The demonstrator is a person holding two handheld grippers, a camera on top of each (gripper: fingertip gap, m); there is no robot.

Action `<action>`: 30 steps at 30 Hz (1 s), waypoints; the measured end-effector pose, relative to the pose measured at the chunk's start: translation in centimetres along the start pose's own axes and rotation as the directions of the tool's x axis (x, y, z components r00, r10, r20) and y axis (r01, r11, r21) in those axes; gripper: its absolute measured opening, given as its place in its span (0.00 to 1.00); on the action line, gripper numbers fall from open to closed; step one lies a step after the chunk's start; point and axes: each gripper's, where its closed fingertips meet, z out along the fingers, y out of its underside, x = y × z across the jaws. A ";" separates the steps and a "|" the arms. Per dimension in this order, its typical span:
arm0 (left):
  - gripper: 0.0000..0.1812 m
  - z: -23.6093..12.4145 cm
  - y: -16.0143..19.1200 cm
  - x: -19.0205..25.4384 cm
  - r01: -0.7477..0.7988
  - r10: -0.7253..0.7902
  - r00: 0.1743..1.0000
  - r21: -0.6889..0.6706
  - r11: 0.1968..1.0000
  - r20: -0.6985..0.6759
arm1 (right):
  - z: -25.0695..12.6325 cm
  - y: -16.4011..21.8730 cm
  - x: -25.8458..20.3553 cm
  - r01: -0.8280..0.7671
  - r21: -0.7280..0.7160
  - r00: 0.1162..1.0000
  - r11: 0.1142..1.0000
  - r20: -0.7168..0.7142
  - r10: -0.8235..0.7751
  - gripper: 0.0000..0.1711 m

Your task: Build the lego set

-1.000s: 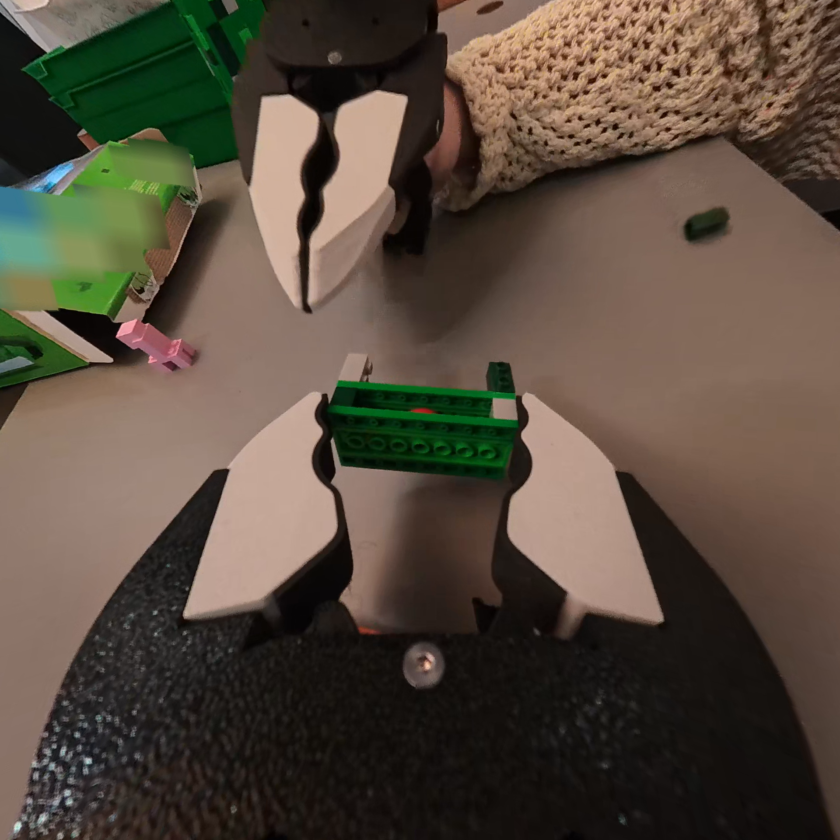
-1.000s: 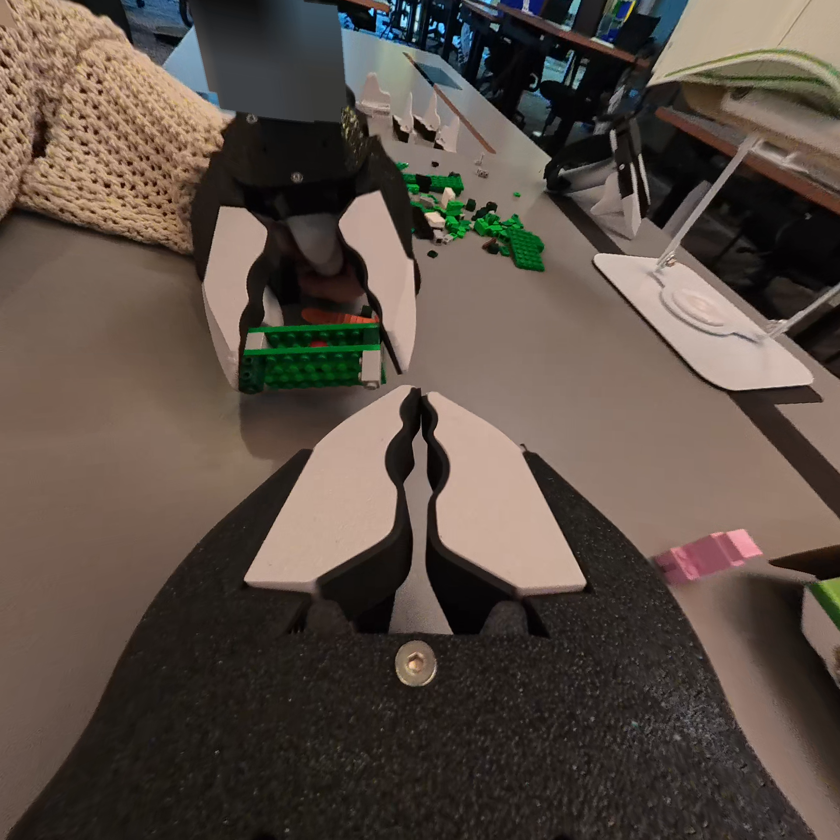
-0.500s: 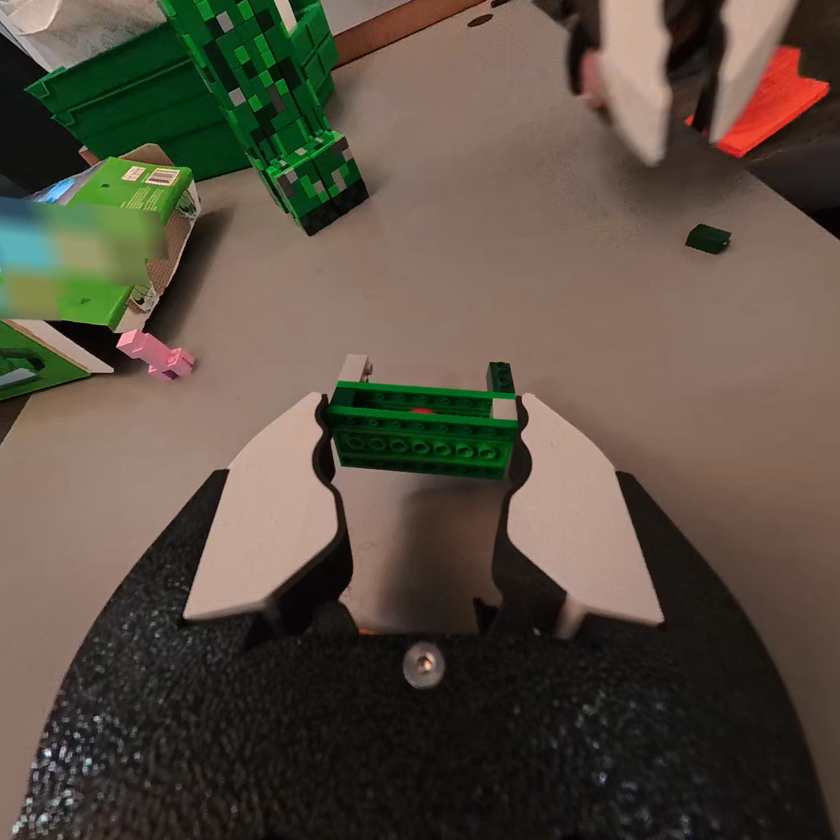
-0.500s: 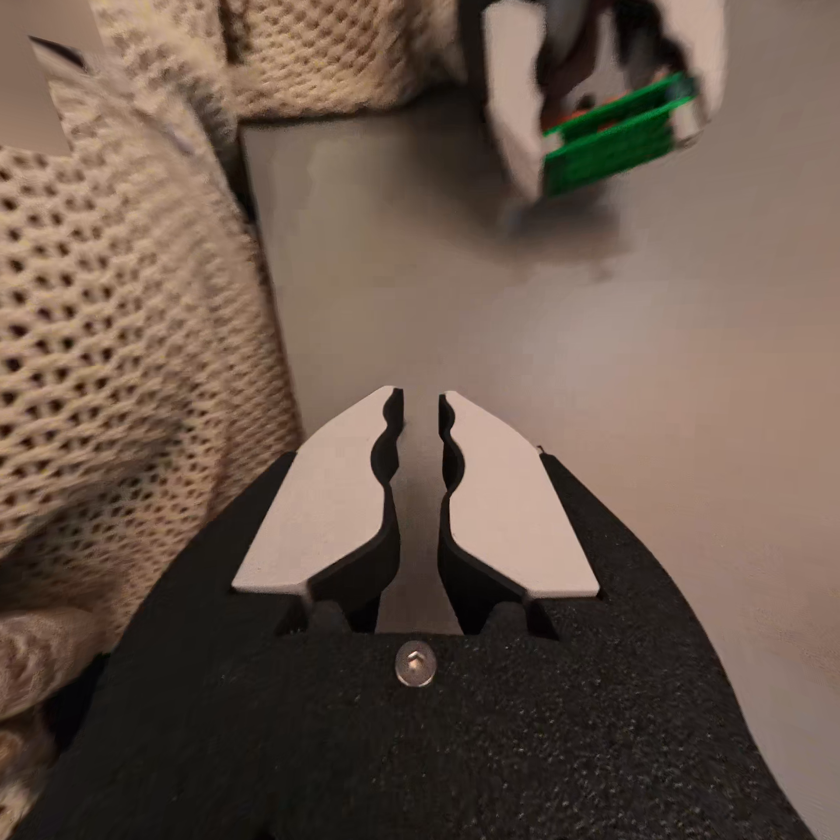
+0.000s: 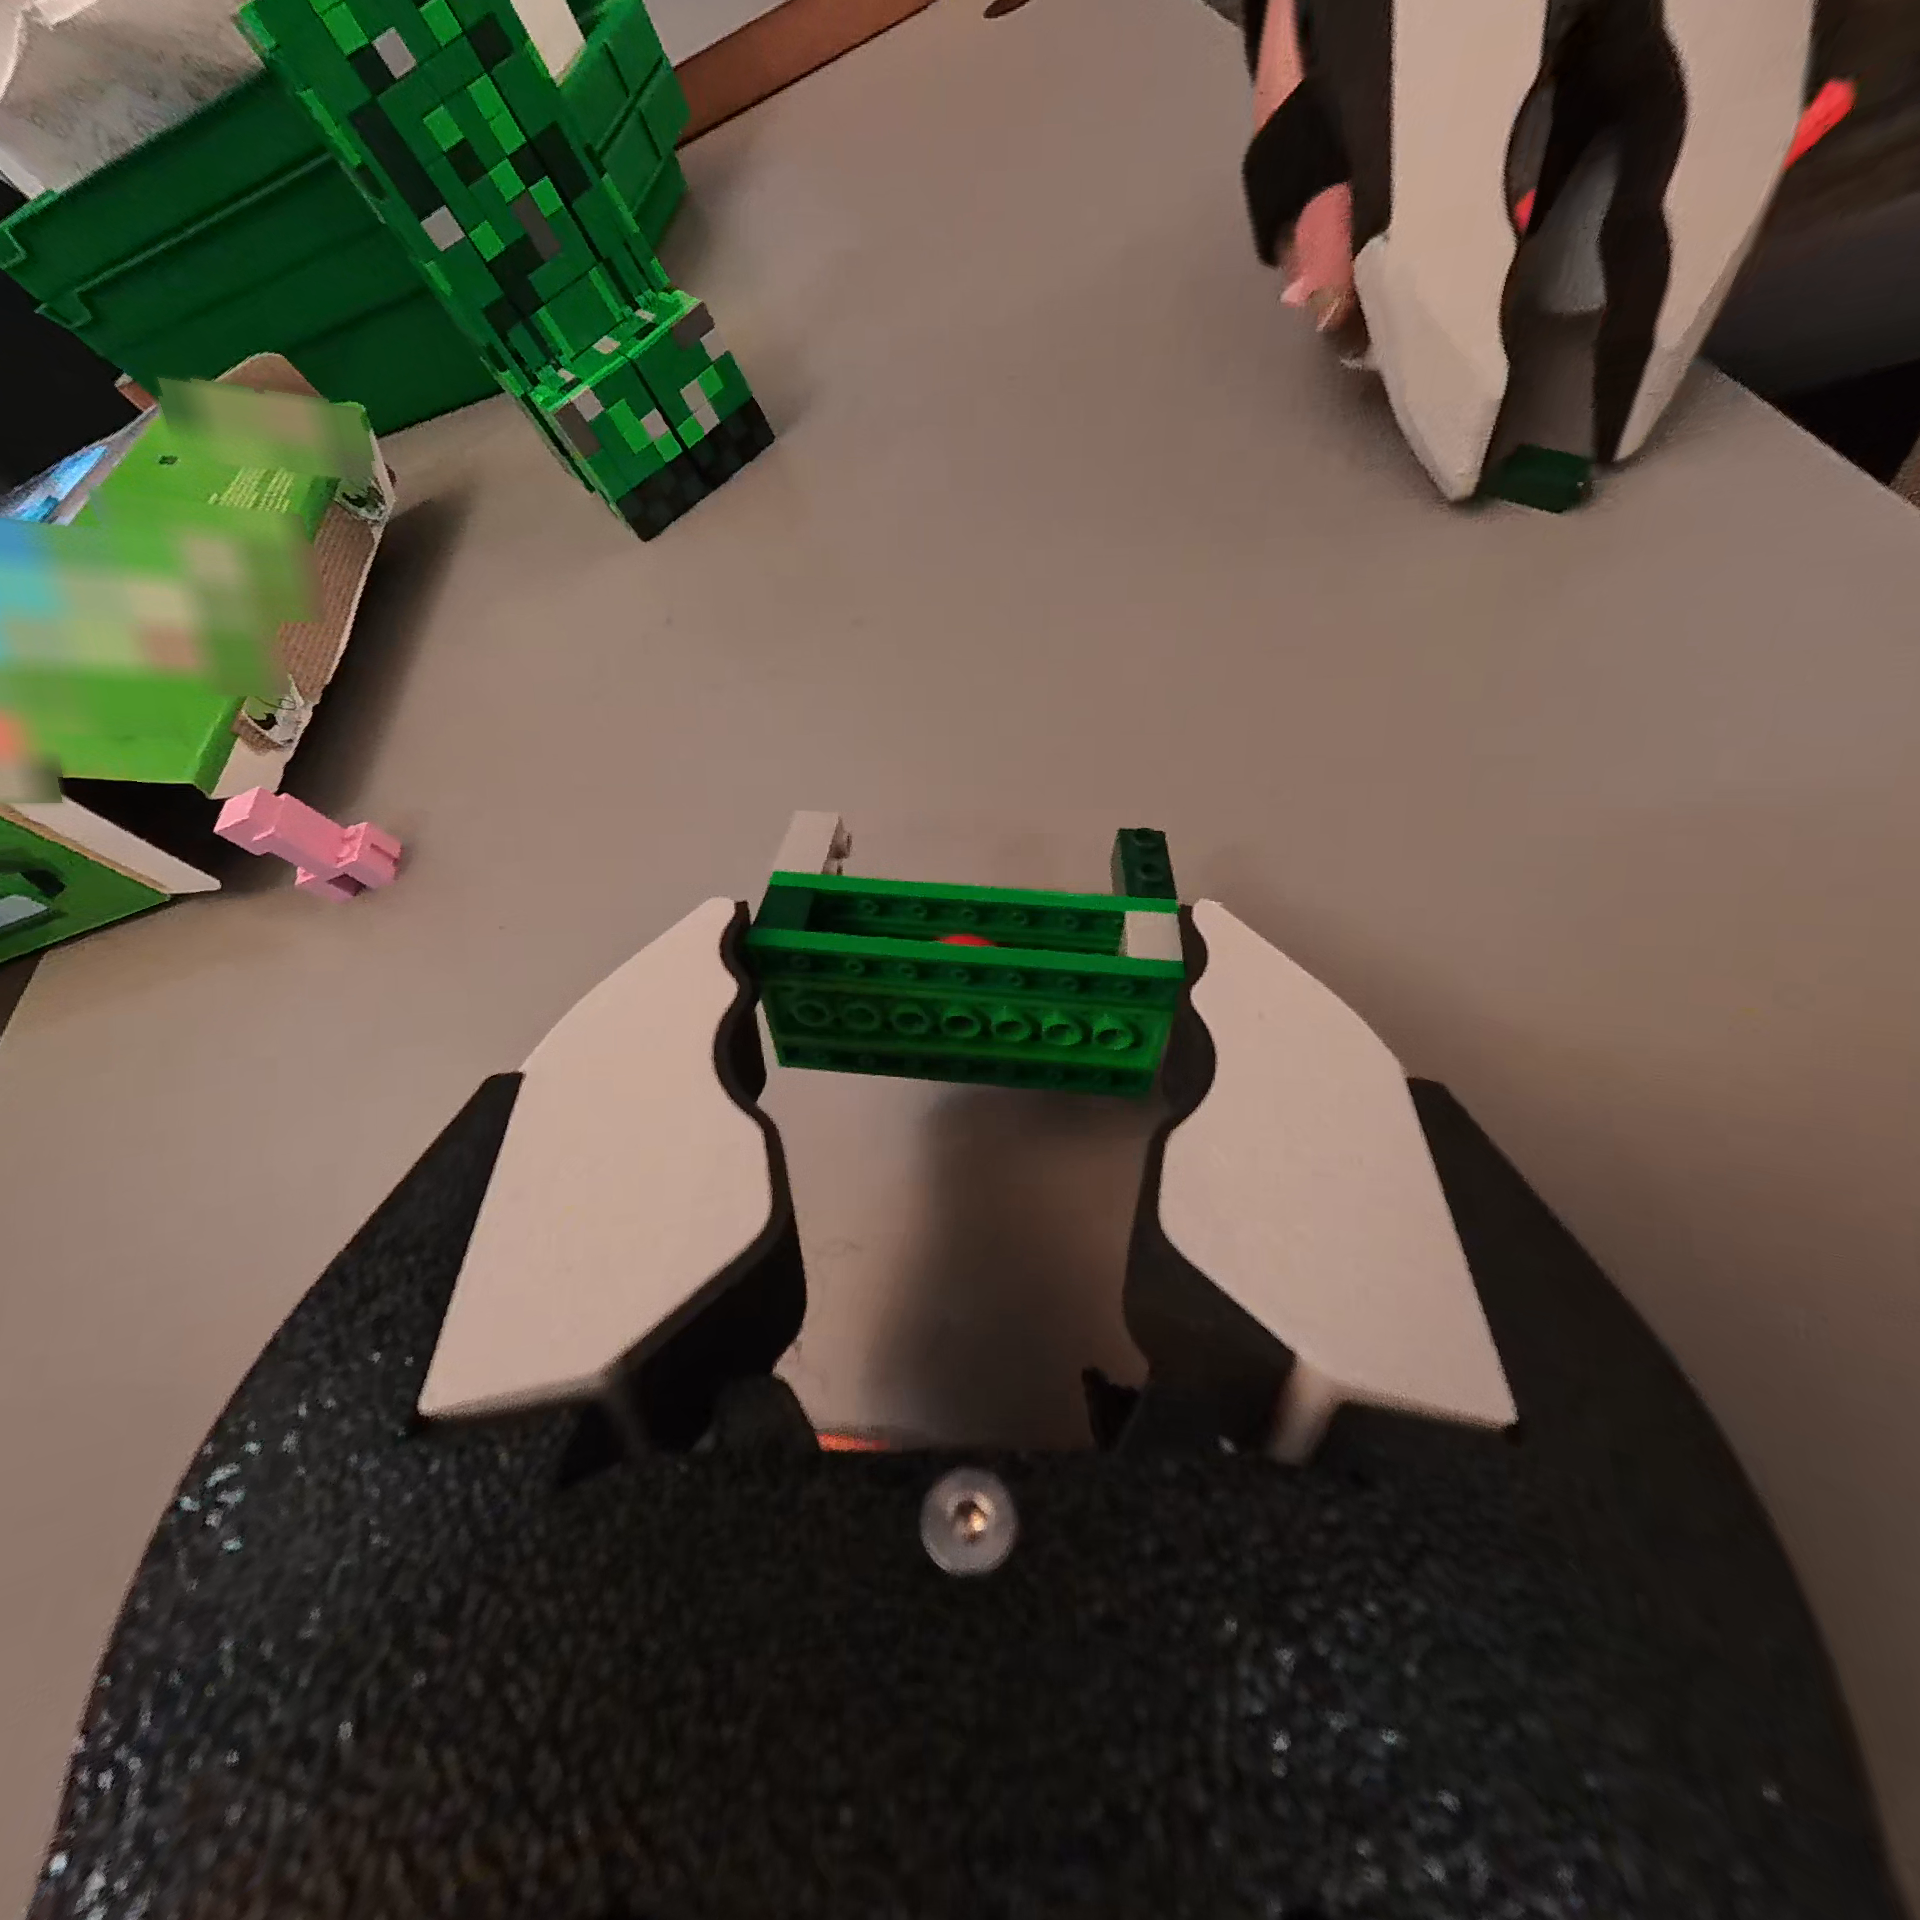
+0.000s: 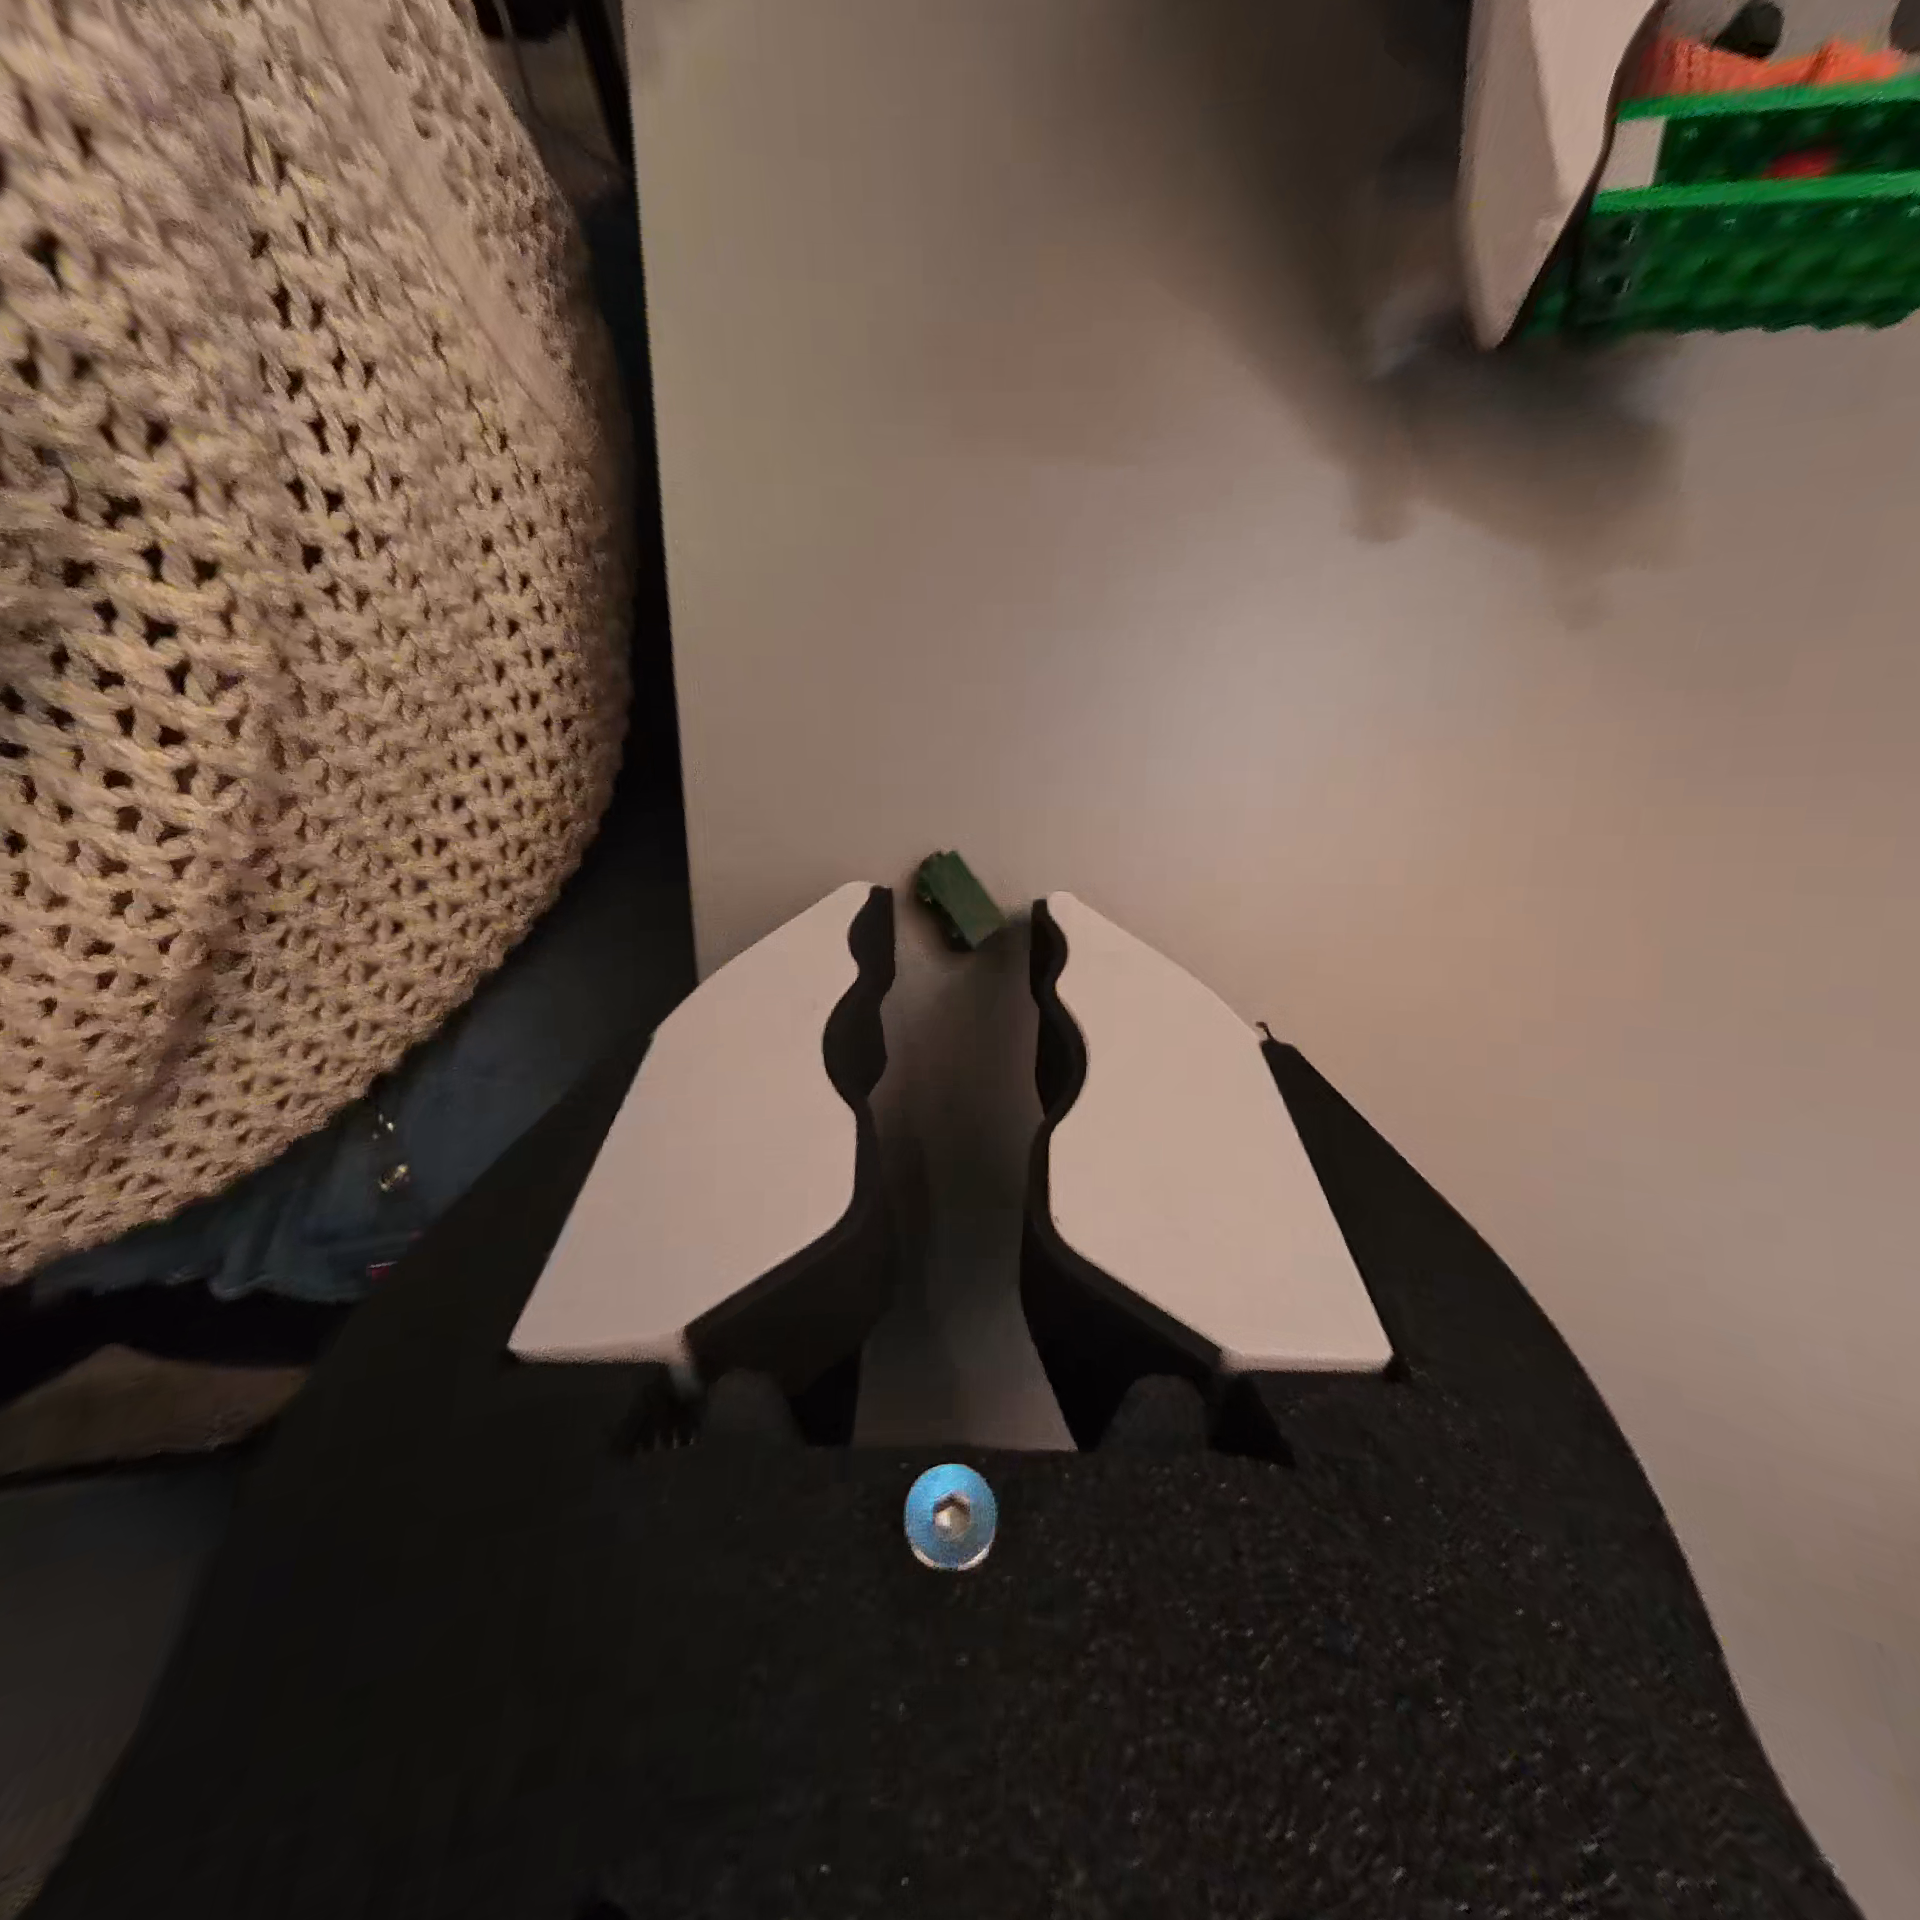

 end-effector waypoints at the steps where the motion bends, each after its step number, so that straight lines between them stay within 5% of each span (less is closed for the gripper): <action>1: 0.42 0.0 -0.1 0.0 -0.001 0.001 1.000 0.002 1.000 -0.001 | 0.1 0.0 0.1 -0.002 -0.008 1.000 1.000 0.026 0.002 0.09; 14: 0.42 -0.5 0.0 -1.0 0.019 -0.020 0.999 0.022 1.000 0.037 | 1.0 0.0 12.7 -0.100 -0.065 0.979 0.993 -0.186 0.086 0.05; 30: 0.42 -0.8 0.0 -1.2 0.035 -0.036 0.999 0.028 0.999 0.037 | 0.8 -0.5 14.1 -0.170 0.062 0.966 0.983 -0.184 0.179 0.08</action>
